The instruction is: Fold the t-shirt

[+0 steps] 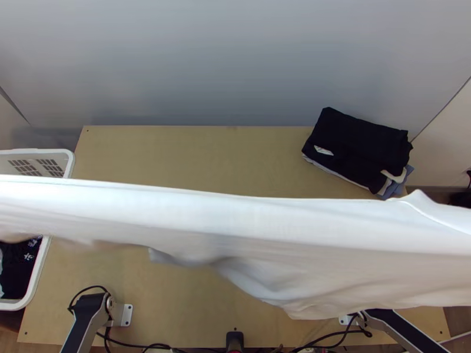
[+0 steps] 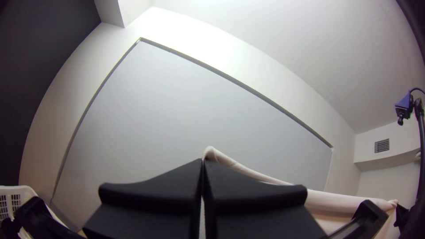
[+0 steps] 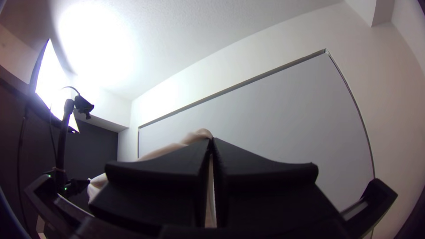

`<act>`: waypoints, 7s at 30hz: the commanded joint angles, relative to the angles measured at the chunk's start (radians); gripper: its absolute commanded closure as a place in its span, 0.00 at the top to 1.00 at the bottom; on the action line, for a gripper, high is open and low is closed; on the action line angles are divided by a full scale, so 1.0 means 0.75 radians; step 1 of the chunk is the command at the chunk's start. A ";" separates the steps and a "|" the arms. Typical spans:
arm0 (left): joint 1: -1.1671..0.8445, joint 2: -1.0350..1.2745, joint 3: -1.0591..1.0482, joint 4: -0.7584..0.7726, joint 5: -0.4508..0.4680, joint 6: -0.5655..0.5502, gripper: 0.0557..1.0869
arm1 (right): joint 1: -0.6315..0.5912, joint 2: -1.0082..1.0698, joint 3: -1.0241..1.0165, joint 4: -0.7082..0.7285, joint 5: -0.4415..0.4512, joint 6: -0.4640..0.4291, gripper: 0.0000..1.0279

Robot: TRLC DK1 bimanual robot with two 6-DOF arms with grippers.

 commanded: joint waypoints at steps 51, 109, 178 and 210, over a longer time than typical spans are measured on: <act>-0.048 -0.224 -1.243 0.213 0.064 0.026 0.03 | 0.356 -0.144 -1.362 0.003 -0.065 0.348 0.03; -0.142 1.588 -0.529 0.736 -0.047 0.032 0.03 | -0.716 1.901 -0.282 -0.116 -0.805 0.405 0.03; -0.062 1.023 -0.566 -0.380 0.055 0.690 0.96 | -0.599 0.693 -1.088 -1.050 -0.521 0.555 0.85; -0.044 0.518 -0.971 -0.601 0.086 0.688 0.96 | 0.010 0.676 -1.918 -0.195 -0.621 0.800 0.48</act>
